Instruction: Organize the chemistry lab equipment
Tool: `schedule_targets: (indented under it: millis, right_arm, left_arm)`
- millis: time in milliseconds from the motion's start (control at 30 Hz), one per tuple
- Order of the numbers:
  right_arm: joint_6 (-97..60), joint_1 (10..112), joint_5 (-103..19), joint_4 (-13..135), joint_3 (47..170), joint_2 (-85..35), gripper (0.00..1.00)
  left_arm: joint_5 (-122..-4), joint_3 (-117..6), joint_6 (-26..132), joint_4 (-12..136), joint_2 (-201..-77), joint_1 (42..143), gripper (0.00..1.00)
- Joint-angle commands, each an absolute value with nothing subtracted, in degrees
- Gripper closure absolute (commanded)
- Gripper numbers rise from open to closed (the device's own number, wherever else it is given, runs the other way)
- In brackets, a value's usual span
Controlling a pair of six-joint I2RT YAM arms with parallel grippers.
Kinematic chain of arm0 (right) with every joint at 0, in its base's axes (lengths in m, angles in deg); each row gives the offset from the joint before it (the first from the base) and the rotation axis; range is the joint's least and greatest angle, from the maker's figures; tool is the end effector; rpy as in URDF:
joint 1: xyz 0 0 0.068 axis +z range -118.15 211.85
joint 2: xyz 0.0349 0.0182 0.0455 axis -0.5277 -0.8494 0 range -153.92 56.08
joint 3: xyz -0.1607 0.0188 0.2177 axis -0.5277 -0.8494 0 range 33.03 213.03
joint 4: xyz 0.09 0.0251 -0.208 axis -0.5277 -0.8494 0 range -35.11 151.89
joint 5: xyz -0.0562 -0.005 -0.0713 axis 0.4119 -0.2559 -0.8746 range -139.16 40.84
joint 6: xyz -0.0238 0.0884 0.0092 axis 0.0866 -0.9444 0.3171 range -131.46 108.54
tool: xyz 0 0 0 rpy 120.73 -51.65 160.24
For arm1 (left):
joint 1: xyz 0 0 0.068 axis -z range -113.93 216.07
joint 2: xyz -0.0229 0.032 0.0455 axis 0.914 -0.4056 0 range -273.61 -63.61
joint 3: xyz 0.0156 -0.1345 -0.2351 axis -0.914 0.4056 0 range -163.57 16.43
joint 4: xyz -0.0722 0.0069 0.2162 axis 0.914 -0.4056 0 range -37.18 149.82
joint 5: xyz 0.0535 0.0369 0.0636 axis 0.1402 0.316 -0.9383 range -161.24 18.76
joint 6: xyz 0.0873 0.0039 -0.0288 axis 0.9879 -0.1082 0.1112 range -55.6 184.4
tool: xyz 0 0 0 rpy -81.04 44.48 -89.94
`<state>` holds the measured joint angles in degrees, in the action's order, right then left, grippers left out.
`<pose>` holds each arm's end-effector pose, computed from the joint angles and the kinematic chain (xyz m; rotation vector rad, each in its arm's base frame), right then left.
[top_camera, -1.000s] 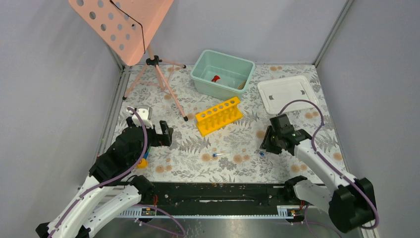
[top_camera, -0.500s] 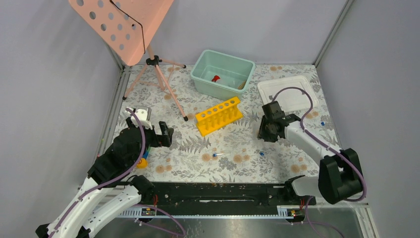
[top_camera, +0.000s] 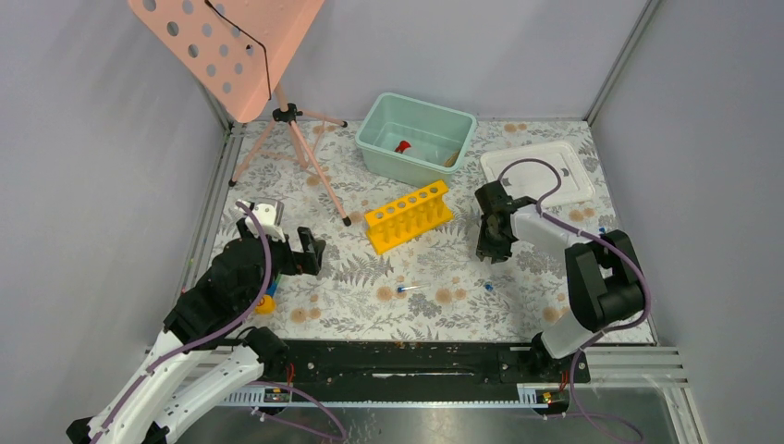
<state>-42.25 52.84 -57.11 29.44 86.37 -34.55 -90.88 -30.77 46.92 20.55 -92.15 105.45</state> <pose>0.2650 0.0894 0.1508 0.2702 2.7504 0.0430 0.1029 -0.0485 0.3092 0.1379 1.9182 -0.3386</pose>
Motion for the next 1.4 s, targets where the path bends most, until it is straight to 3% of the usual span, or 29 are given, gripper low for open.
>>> schedule_targets:
  millis: [0, 233, 500, 833, 1000, 1167, 1367]
  right_arm:
    - [-40.78, 53.12, -59.34, 28.20, 88.69, -37.33, 0.63]
    - [-39.74, 53.09, -60.98, 27.82, 90.34, -39.79, 0.68]
    - [-38.44, 53.11, -62.00, 28.18, 90.53, -40.01, 0.80]
    - [-38.70, 53.16, -56.38, 27.79, 93.74, -34.51, 0.82]
    - [-43.12, 53.25, -47.59, 29.79, 94.11, -28.11, 0.83]
    - [-52.56, 55.25, -34.56, 40.88, 89.00, -19.49, 0.83]
    - [-64.43, 60.52, -32.59, 50.76, 84.30, -11.33, 0.83]
  left_arm:
    - [-90.32, -30.27, 47.86, 23.81, -91.36, 105.51, 0.01]
    - [-90.06, -29.75, 48.26, 24.57, -91.21, 105.53, 0.01]
    - [-88.72, -29.45, 48.67, 25.01, -91.13, 105.50, 0.01]
    - [-87.99, -29.96, 47.15, 24.36, -92.57, 105.53, 0.01]
    - [-82.10, -31.46, 44.39, 24.11, -94.07, 105.53, 0.04]
    - [-72.60, -32.79, 39.90, 27.01, -96.72, 105.47, 0.08]
    - [-60.39, -32.70, 35.06, 33.84, -103.70, 105.59, 0.13]
